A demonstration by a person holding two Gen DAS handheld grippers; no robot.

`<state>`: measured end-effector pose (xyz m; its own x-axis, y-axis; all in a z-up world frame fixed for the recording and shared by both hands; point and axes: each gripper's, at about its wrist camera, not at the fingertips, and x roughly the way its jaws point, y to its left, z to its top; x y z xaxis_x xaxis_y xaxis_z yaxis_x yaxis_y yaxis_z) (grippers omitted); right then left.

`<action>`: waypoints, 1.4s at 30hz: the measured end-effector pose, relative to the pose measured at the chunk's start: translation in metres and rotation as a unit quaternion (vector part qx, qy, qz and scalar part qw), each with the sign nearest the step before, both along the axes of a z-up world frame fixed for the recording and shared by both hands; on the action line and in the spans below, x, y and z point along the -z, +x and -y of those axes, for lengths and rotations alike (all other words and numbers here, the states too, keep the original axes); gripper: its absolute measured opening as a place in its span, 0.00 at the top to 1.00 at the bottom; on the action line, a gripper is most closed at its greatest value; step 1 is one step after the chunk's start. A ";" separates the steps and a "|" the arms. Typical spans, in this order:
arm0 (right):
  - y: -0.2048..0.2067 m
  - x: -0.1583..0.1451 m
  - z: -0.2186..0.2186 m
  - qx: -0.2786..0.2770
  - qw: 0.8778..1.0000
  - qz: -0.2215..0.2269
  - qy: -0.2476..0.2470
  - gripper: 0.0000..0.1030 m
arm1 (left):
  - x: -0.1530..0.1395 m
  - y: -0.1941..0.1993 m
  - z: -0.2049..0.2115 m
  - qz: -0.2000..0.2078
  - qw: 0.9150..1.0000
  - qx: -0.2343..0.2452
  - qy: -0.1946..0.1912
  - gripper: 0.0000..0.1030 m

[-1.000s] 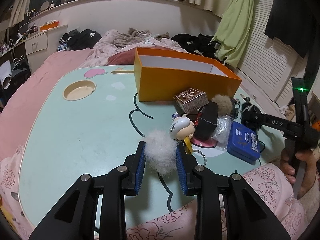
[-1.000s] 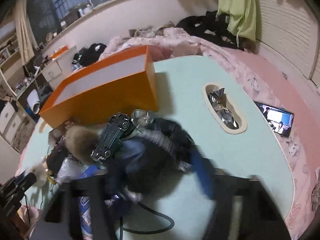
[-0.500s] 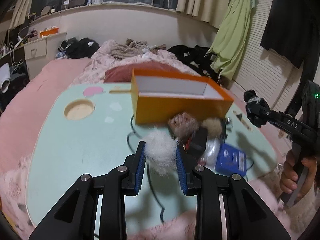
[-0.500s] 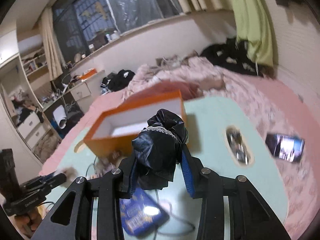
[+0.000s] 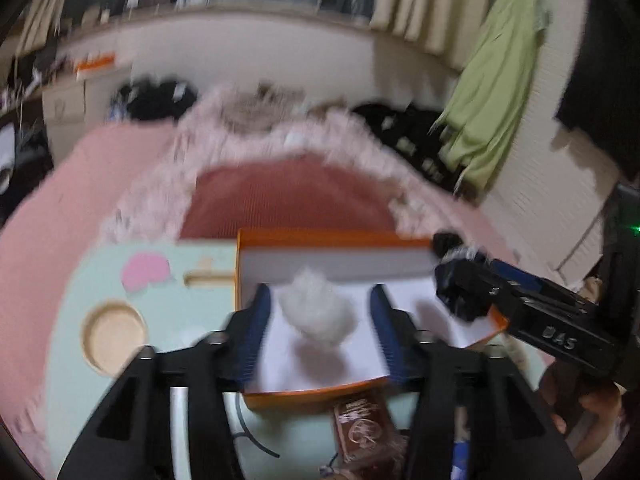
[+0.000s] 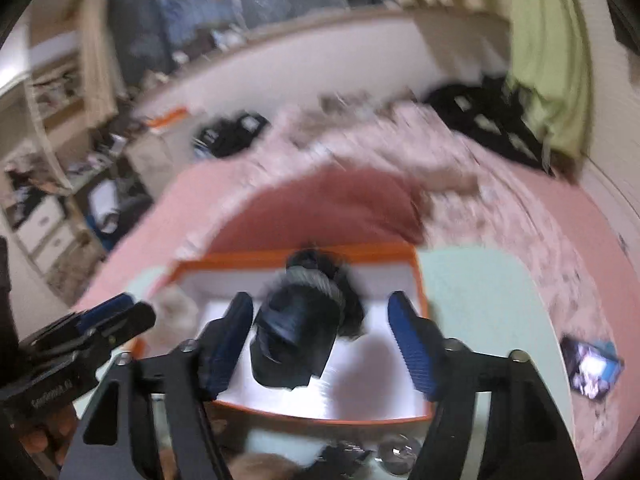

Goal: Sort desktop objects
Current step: 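Drop white pompom into orange box, left gripper, while right drops black bag in, then grasp the blue tin with the right gripper while the left gripper grasps the white figurine keychain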

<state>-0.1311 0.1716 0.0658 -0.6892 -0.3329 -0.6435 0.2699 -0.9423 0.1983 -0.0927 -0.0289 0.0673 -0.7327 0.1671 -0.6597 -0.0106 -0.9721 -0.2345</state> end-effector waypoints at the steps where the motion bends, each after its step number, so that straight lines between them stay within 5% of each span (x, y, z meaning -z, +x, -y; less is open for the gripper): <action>1: -0.004 0.009 -0.003 0.008 1.000 0.017 0.001 0.31 | 0.008 -0.003 0.000 0.013 1.000 -0.002 0.000 0.44; 6: 0.007 0.017 -0.004 -0.010 1.000 0.007 0.012 0.25 | 0.012 0.010 -0.014 -0.012 0.999 0.006 -0.051 0.28; 11: 0.029 0.000 -0.013 -0.002 1.000 -0.027 -0.002 0.23 | -0.007 0.027 -0.010 -0.039 0.998 0.005 -0.041 0.28; 13: 0.052 -0.009 -0.025 0.001 0.999 -0.044 -0.022 0.10 | -0.014 0.040 -0.005 -0.044 0.999 0.008 -0.027 0.27; 18: 0.115 0.002 -0.050 -0.007 0.998 -0.062 -0.003 0.03 | 0.002 0.094 -0.005 0.010 0.997 0.030 -0.072 0.19; 23: 0.163 0.038 -0.067 0.017 0.998 -0.032 0.048 0.03 | 0.043 0.147 0.005 0.056 0.996 0.043 -0.059 0.19; 28: 0.172 0.073 -0.067 0.063 0.990 -0.008 0.124 0.02 | 0.064 0.145 0.003 0.097 0.991 0.028 -0.092 0.19; 34: 0.168 0.086 -0.069 0.058 0.992 0.004 0.110 0.00 | 0.073 0.144 -0.009 0.101 0.987 0.037 -0.116 0.00; 42: 0.166 0.086 -0.067 0.054 0.993 0.000 0.109 0.00 | 0.073 0.146 -0.008 0.098 0.988 0.039 -0.115 0.00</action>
